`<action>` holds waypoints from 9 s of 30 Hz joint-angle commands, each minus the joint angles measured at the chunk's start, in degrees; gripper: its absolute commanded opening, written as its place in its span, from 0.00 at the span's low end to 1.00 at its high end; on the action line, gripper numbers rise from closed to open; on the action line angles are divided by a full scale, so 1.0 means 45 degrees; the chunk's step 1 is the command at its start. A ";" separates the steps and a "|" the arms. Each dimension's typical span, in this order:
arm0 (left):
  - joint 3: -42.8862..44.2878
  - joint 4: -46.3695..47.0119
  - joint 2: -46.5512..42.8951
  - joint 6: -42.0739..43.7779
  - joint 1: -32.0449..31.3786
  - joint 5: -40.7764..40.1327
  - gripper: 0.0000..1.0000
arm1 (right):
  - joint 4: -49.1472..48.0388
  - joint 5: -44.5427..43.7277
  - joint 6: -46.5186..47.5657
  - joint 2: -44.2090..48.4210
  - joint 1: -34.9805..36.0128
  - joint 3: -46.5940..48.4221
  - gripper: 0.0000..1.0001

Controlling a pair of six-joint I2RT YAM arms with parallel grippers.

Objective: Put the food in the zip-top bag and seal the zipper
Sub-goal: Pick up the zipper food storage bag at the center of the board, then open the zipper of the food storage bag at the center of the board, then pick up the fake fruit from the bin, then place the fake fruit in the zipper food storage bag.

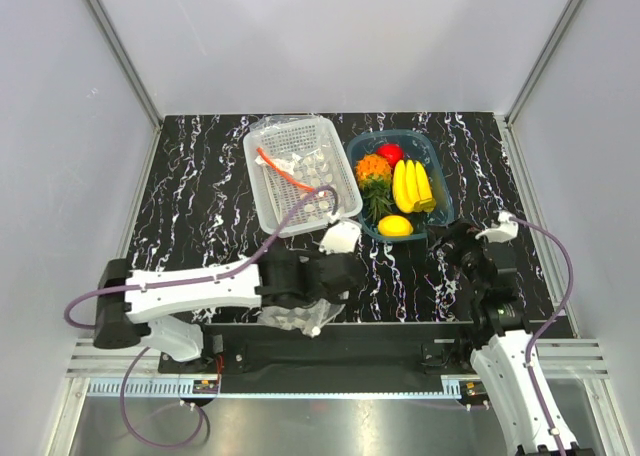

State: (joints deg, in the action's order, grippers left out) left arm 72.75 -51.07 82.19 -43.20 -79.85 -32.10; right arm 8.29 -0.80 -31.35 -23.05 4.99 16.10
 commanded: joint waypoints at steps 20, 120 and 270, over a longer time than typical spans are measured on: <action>-0.2085 0.2130 -0.2426 0.1143 0.2394 0.1352 0.00 | 0.0383 0.6117 -0.0454 -0.5208 0.3966 0.3962 0.84; -0.0464 -0.1054 -0.2132 0.3408 0.4074 0.0453 0.00 | 0.3275 -0.0391 0.0834 -1.0697 0.5221 0.9039 0.80; -0.2690 0.5234 -0.5802 0.5402 0.4074 1.2228 0.00 | 0.3742 0.6393 0.3217 -0.6894 1.1507 0.8005 0.00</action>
State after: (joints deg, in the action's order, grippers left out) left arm 61.32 -33.36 57.82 -15.86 -61.43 16.84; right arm 29.41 31.51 -19.77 -58.96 56.31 51.79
